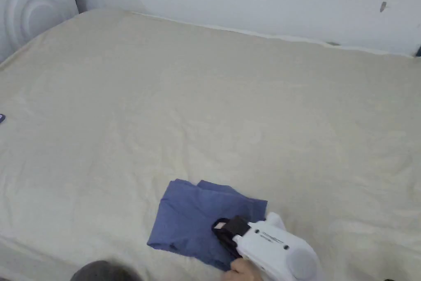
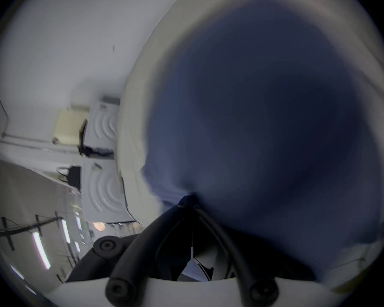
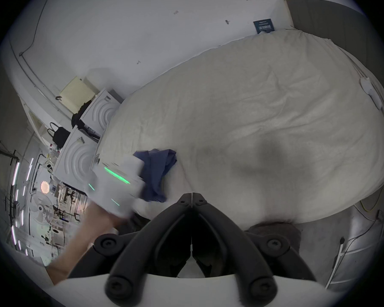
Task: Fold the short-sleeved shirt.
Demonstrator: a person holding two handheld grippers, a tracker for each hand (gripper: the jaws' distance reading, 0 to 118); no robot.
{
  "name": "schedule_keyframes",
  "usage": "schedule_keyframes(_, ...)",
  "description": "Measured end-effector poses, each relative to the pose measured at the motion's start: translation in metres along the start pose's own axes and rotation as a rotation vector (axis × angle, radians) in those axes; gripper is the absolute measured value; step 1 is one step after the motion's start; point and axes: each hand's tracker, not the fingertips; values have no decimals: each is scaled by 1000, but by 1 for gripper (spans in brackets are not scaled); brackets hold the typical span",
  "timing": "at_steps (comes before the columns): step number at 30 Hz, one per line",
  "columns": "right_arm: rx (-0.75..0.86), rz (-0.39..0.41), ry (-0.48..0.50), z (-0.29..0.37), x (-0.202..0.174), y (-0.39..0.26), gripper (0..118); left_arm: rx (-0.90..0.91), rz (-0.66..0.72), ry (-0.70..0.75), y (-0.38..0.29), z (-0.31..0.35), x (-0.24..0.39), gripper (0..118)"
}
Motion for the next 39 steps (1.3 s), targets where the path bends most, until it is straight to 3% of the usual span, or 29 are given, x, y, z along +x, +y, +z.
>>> schedule_keyframes(1,5,-13,-9,3,4,0,0,133,6,30,11,16,3,0)
schedule_keyframes(2,4,-31,-21,5,8,1,0,187,43,-46,19,28,6,0)
schedule_keyframes(4,10,-34,-48,13,13,2,0,189,99,-432,32,35,0,0)
schedule_keyframes(5,20,-22,-64,17,15,2,0,170,141,-528,40,32,-8,0)
schedule_keyframes(6,28,-17,-79,20,16,4,0,239,177,-451,36,34,-29,0)
schedule_keyframes(7,29,-13,-82,21,16,5,0,336,234,-552,30,33,-58,0)
schedule_keyframes(10,29,-21,-80,5,11,15,0,226,433,-952,15,-5,-144,0)
schedule_keyframes(12,-13,-19,-36,-19,-7,21,0,171,473,-1184,-10,-53,-193,0)
schedule_keyframes(13,-31,1,5,-34,-19,23,0,168,502,-1229,-26,-75,-212,0)
schedule_keyframes(17,-160,50,173,-119,-82,32,0,125,607,-1107,-98,-154,-267,0)
schedule_keyframes(21,-262,49,303,-210,-129,29,0,39,691,-1142,-147,-211,-269,0)
schedule_keyframes(23,-296,43,411,-241,-135,25,0,24,710,-1226,-161,-230,-265,0)
schedule_keyframes(26,-370,-80,544,-286,-114,21,0,11,743,-1339,-169,-252,-256,0)
schedule_keyframes(28,-413,-205,603,-313,-86,13,0,14,797,-1379,-170,-266,-251,8)
schedule_keyframes(29,-437,-257,650,-325,-70,7,0,19,805,-1407,-170,-271,-249,20)
schedule_keyframes(30,-423,-301,639,-330,-56,1,0,34,815,-1454,-168,-278,-247,66)
schedule_keyframes(31,-385,-371,696,-329,-42,-4,0,44,818,-1509,-167,-282,-243,108)
schedule_keyframes(32,-368,-437,774,-327,-34,-6,0,31,797,-1575,-163,-286,-236,118)
schedule_keyframes(36,-372,-440,736,-318,-33,-8,0,-29,851,-1751,-163,-287,-216,118)
schedule_keyframes(39,-374,-449,742,-316,-38,-9,1,31,851,-1764,-140,-286,-210,118)
